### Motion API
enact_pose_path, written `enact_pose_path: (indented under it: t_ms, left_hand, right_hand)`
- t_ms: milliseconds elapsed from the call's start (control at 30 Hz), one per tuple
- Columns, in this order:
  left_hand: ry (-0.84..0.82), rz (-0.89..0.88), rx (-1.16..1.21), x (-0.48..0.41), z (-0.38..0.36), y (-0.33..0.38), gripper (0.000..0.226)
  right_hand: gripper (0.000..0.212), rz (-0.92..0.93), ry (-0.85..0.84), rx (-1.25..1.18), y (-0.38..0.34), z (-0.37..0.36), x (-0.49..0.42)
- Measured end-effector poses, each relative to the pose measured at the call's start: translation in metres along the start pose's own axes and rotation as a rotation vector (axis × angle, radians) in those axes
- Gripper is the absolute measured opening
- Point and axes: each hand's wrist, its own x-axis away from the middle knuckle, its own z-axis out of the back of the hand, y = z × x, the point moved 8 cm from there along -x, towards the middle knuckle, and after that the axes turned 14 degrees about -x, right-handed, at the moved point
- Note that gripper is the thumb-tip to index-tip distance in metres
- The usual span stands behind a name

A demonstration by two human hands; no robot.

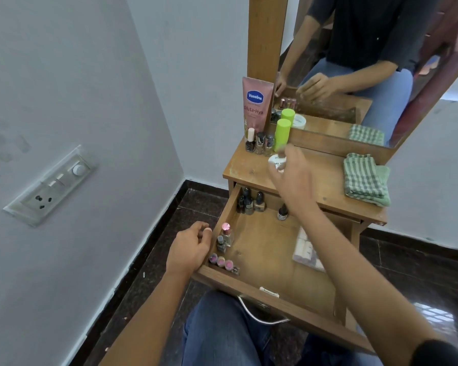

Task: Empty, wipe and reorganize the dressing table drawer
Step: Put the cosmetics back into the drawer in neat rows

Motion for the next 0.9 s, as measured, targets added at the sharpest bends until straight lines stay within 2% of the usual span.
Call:
enact_pose_path:
  t_ms: [167,300,467,567,767,833,900]
  left_hand:
    - [0.010,-0.001,0.009,0.001,0.001,0.000,0.028]
    - [0.018,0.006,0.003,0.000,0.001,-0.002,0.028]
    - [0.023,0.001,0.010,0.000,0.001,-0.001,0.028]
    - [0.024,-0.002,0.007,0.000,0.001,0.000,0.029]
    - [0.025,-0.009,0.000,-0.001,0.001,-0.001,0.028]
    - [0.026,-0.012,-0.001,-0.001,0.001,-0.001,0.029]
    - [0.024,-0.011,-0.003,-0.001,0.000,-0.001,0.029]
  right_hand:
    - [0.043,-0.125,-0.177,0.143,0.010,-0.028,-0.069]
    - [0.034,-0.167,-0.238,0.251,0.025,-0.047,-0.076]
    - [0.019,-0.209,-0.173,0.211,0.040,-0.048,-0.077]
    - [0.015,-0.148,-0.131,0.168,0.034,-0.039,-0.072]
    - [0.012,0.185,0.002,-0.113,-0.015,-0.003,-0.007]
    - [0.011,0.185,-0.063,-0.125,-0.014,-0.012,0.028]
    - [0.011,0.087,-0.156,-0.094,0.004,-0.028,0.059]
